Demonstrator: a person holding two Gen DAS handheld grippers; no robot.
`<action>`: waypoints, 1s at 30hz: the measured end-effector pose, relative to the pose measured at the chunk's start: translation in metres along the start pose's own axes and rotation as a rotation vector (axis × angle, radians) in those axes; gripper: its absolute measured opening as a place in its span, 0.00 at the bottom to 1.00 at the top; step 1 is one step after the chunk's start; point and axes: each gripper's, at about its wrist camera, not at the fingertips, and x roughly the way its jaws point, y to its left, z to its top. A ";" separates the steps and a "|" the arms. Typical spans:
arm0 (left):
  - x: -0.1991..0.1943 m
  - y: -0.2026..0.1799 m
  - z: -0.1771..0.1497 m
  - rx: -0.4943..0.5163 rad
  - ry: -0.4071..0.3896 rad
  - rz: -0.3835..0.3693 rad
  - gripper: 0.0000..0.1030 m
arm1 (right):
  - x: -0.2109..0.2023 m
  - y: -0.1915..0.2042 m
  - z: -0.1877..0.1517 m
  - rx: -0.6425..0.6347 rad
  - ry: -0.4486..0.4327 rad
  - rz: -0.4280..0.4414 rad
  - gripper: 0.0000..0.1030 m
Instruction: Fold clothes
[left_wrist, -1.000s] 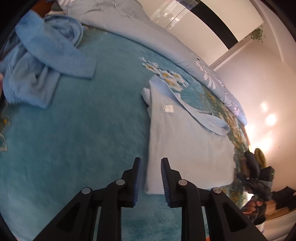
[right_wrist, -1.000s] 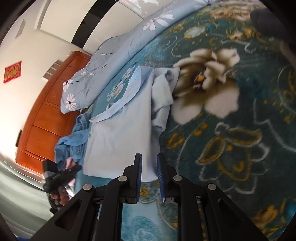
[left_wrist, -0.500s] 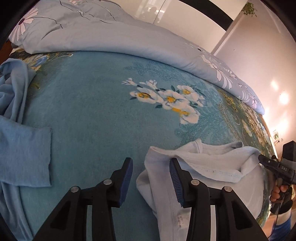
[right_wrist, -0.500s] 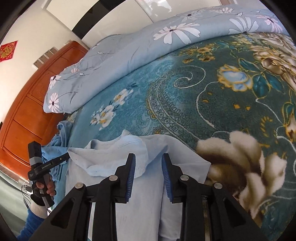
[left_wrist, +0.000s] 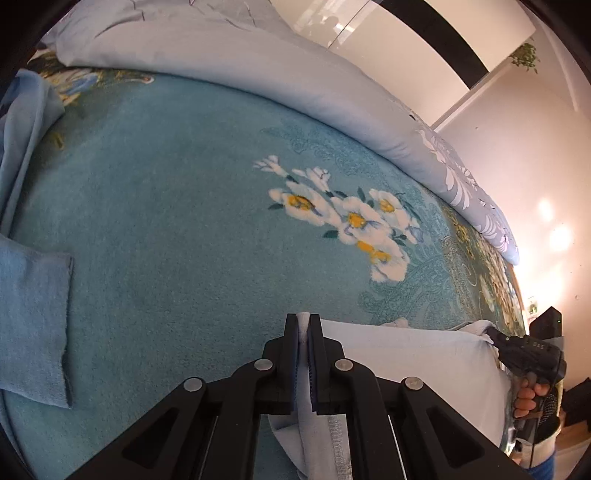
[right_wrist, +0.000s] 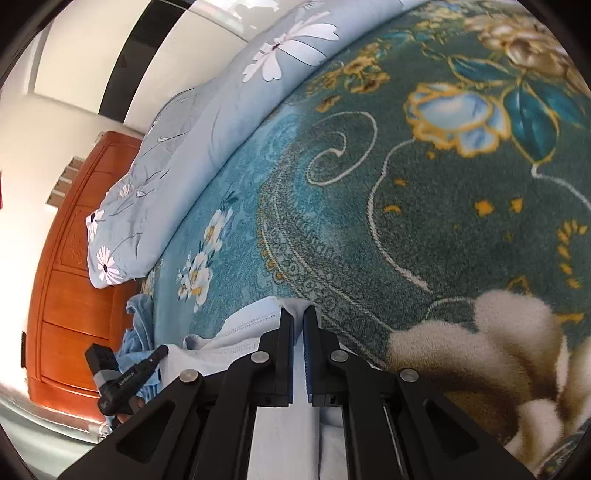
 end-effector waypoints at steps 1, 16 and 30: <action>0.003 0.000 -0.001 0.001 0.021 0.004 0.05 | 0.001 -0.001 0.000 0.011 0.003 0.006 0.05; -0.074 -0.093 -0.092 0.052 -0.110 -0.060 0.37 | -0.092 -0.023 -0.102 -0.073 -0.012 0.050 0.50; 0.000 -0.158 -0.187 0.066 0.033 -0.177 0.35 | -0.070 -0.026 -0.135 0.049 -0.025 0.165 0.49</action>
